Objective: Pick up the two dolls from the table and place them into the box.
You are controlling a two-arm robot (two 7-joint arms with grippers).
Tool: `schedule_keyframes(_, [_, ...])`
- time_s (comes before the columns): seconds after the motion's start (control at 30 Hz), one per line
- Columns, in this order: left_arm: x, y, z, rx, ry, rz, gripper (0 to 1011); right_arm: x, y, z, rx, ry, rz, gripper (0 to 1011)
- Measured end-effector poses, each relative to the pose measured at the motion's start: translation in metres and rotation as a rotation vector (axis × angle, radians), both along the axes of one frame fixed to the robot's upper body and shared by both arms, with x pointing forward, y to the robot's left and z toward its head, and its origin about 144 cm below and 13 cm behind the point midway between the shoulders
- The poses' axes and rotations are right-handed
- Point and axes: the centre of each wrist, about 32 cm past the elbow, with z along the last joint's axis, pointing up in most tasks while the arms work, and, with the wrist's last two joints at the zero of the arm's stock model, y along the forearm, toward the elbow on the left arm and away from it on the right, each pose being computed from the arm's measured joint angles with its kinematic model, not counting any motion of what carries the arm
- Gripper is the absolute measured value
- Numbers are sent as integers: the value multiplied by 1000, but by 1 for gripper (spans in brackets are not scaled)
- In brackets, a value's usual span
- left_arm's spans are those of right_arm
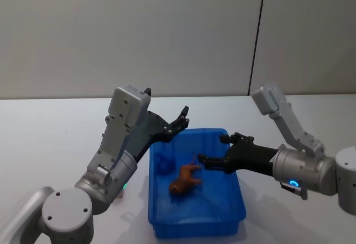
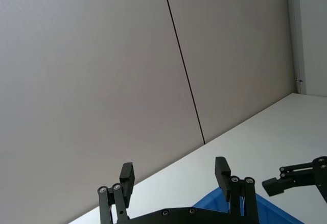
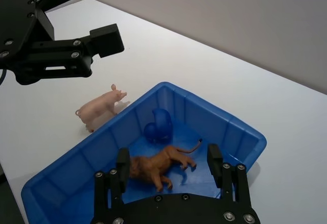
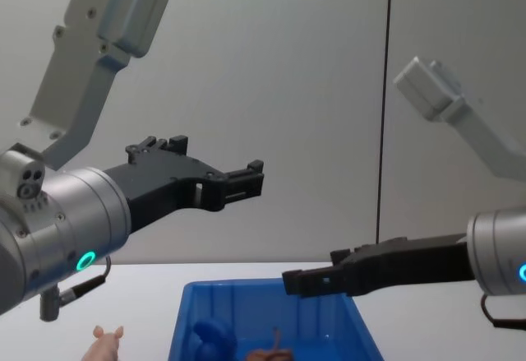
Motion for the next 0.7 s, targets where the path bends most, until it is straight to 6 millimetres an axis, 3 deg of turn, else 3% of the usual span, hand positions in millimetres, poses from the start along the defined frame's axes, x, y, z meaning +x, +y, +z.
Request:
schedule_keyframes(0.17, [0, 0, 0, 0, 0, 0, 1001, 1, -6, 4, 15, -29, -20, 1001])
schedule_keyframes(0.7, [0, 0, 0, 0, 0, 0, 1001, -11, -59, 24, 96, -176, -190, 1001])
